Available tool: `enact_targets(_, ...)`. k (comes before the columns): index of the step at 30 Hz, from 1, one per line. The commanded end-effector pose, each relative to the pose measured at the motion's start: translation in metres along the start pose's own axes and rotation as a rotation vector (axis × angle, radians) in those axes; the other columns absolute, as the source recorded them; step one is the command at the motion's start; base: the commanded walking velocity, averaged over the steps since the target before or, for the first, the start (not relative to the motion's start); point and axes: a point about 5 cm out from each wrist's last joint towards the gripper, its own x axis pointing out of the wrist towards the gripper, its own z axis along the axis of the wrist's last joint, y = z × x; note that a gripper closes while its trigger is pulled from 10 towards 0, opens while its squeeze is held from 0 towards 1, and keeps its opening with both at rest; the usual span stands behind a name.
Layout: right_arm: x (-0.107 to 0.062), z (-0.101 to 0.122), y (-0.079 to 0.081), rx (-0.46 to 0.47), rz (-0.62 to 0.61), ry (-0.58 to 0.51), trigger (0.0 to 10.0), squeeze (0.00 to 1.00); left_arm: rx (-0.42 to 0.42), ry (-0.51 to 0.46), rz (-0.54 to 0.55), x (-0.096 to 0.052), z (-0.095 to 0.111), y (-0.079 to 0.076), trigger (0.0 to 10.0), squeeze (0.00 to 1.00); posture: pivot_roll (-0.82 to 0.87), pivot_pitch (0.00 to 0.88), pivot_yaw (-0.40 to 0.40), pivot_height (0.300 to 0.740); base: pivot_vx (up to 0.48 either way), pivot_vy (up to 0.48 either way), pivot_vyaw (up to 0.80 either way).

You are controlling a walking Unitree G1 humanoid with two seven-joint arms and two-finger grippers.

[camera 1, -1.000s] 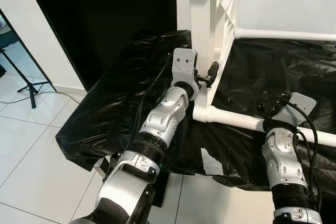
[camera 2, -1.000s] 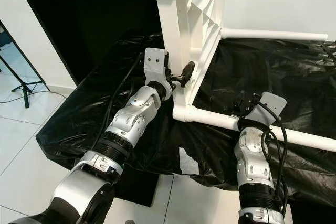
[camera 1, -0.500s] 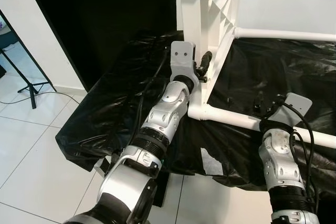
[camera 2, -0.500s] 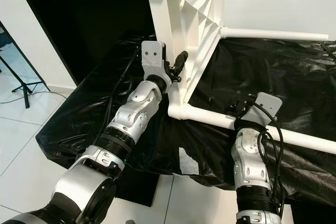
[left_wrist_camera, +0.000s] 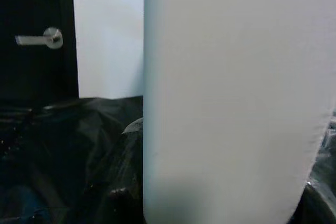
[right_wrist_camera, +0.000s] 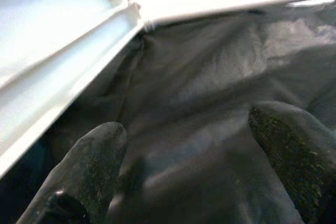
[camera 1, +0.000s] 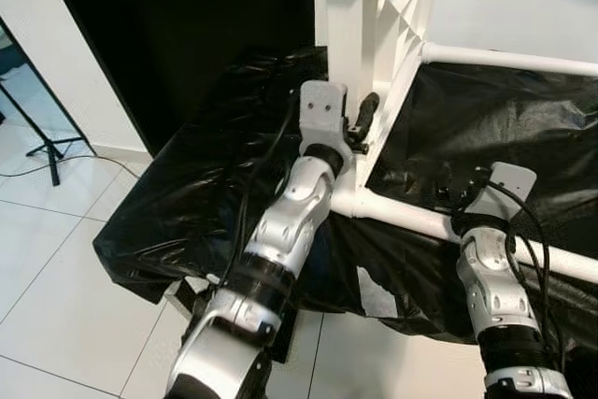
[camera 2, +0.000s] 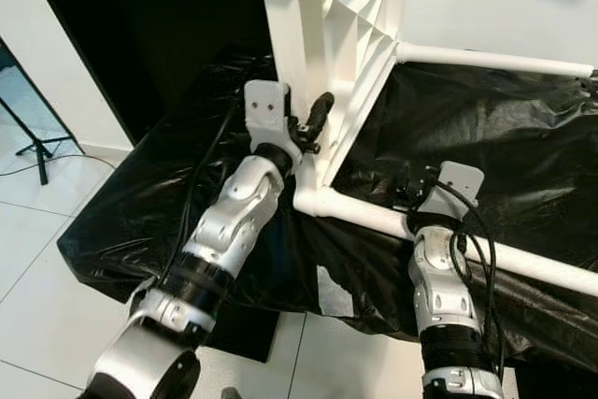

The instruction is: Building children table

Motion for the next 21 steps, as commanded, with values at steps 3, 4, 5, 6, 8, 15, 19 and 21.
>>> enact_targets(3,-0.004,-0.024,0.004,-0.024,0.037,0.111,10.0,0.0,0.005,-0.077,-0.025,-0.018,0.014,0.01,0.0,0.0,0.03,0.024,-0.006,0.74,0.0,0.0,0.0)
enact_targets(4,-0.003,-0.024,0.004,-0.026,0.04,0.111,10.0,0.0,0.011,-0.079,-0.021,-0.021,0.015,0.012,0.0,0.0,0.03,0.024,-0.006,0.74,0.0,0.0,0.0)
enact_targets(5,-0.003,-0.024,0.004,-0.026,0.04,0.111,10.0,0.0,0.011,-0.079,-0.021,-0.021,0.015,0.012,0.0,0.0,0.03,0.024,-0.006,0.74,0.0,0.0,0.0)
enact_targets(6,-0.003,-0.024,0.007,-0.028,0.064,0.11,10.0,0.0,0.038,-0.085,0.002,-0.027,0.018,0.019,0.0,0.0,0.04,0.02,-0.013,0.74,0.0,0.0,0.0)
enact_targets(8,-0.001,-0.023,0.011,-0.035,0.094,0.107,10.0,0.0,0.066,-0.093,0.024,-0.037,0.023,0.027,0.0,0.0,0.04,0.018,-0.016,0.74,0.0,0.0,0.0)
enact_targets(15,0.002,-0.025,0.018,-0.038,0.143,0.119,10.0,0.0,0.122,-0.082,0.073,-0.058,0.033,0.045,0.0,0.0,0.05,0.016,-0.024,0.74,0.0,0.0,0.0)
enact_targets(19,0.002,-0.025,0.021,-0.035,0.171,0.118,10.0,0.0,0.168,-0.08,0.101,-0.065,0.039,0.057,0.0,0.0,0.05,0.013,-0.023,0.74,0.0,0.0,0.0)
enact_targets(21,0.002,-0.025,0.023,-0.042,0.19,0.121,10.0,0.0,0.204,-0.07,0.131,-0.07,0.042,0.066,0.0,0.0,0.05,0.013,-0.023,0.74,0.0,0.0,0.0)
